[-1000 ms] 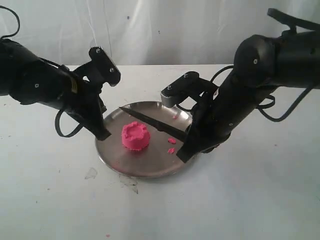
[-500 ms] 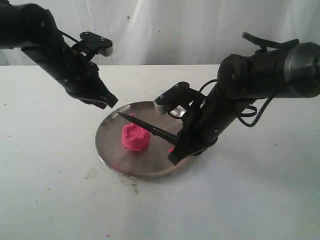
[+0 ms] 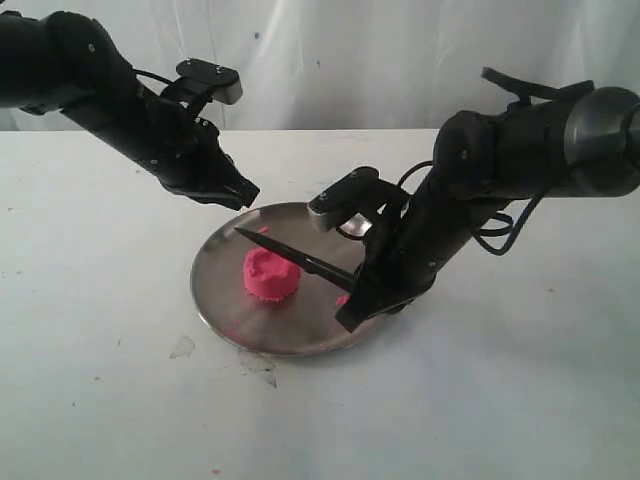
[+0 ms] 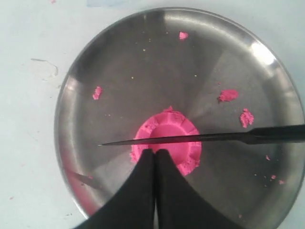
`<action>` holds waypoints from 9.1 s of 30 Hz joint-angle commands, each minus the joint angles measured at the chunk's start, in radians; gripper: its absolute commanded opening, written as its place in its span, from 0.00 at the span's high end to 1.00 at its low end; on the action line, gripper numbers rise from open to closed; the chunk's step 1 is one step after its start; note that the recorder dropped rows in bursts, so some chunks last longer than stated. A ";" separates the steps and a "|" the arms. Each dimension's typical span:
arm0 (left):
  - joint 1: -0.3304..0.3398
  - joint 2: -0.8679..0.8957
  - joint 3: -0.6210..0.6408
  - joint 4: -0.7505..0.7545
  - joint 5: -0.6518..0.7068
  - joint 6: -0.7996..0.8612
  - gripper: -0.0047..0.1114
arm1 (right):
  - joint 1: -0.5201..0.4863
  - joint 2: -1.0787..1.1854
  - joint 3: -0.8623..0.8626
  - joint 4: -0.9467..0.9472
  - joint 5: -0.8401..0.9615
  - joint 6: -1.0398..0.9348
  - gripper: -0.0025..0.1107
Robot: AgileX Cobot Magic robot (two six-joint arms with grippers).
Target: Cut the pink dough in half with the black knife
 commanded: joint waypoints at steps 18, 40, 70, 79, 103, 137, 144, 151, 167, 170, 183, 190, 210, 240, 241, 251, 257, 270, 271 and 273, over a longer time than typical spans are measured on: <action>0.000 -0.001 0.092 -0.091 -0.150 0.004 0.96 | 0.004 0.051 -0.008 0.005 -0.034 -0.027 0.98; 0.000 0.066 0.092 -0.097 -0.170 0.004 0.96 | 0.004 0.075 -0.008 0.011 -0.068 -0.027 0.98; 0.000 0.101 0.086 -0.094 -0.306 0.084 0.96 | 0.039 0.089 -0.008 0.004 -0.093 -0.055 0.98; 0.000 0.152 0.086 -0.090 -0.295 0.084 0.96 | 0.039 0.089 -0.008 0.004 -0.093 -0.055 0.98; 0.000 0.178 0.086 -0.056 -0.214 0.085 0.96 | 0.039 0.089 -0.008 0.005 -0.087 -0.052 0.98; 0.000 0.149 0.086 0.000 -0.238 0.086 0.96 | 0.039 0.089 -0.008 0.008 -0.094 -0.052 0.98; 0.000 0.182 0.086 0.000 -0.275 0.086 0.96 | 0.039 0.089 -0.008 0.008 -0.094 -0.052 0.98; 0.000 0.235 0.086 0.000 -0.268 0.086 0.96 | 0.039 0.089 -0.008 0.008 -0.094 -0.052 0.98; 0.000 0.245 0.086 0.000 -0.259 0.086 0.96 | 0.039 0.104 -0.008 0.008 -0.110 -0.052 0.98; 0.000 0.240 0.086 0.000 -0.260 0.086 0.96 | 0.039 0.104 -0.008 0.008 -0.110 -0.052 0.98; 0.000 0.100 0.086 0.000 -0.198 0.086 0.96 | 0.039 0.105 -0.008 0.008 -0.112 -0.052 0.98; 0.000 0.071 0.086 0.000 -0.104 0.084 0.96 | 0.039 0.105 -0.008 0.008 -0.110 -0.045 0.98; 0.000 0.191 0.086 0.008 -0.268 0.090 0.96 | 0.039 0.105 -0.008 0.008 -0.127 -0.045 0.98; 0.000 0.252 0.086 0.010 -0.268 0.090 0.96 | 0.039 0.115 -0.008 0.008 -0.123 -0.045 0.98; 0.000 0.252 0.086 0.012 -0.266 0.090 0.96 | 0.039 0.115 -0.008 0.008 -0.123 -0.045 0.98; 0.000 0.252 0.086 0.016 -0.262 0.090 0.96 | 0.039 0.119 -0.008 0.008 -0.121 -0.050 0.98; 0.000 0.252 0.086 0.016 -0.260 0.090 0.96 | 0.039 0.137 -0.008 0.008 -0.119 -0.044 0.98; 0.000 0.252 0.086 0.016 -0.260 0.090 0.96 | 0.039 0.158 -0.008 0.008 -0.111 -0.044 0.94; 0.000 0.252 0.086 0.016 -0.260 0.090 0.96 | 0.039 0.158 -0.008 0.008 -0.111 -0.044 0.94; 0.000 0.252 0.086 0.016 -0.260 0.090 0.96 | 0.039 0.158 -0.008 0.008 -0.111 -0.044 0.94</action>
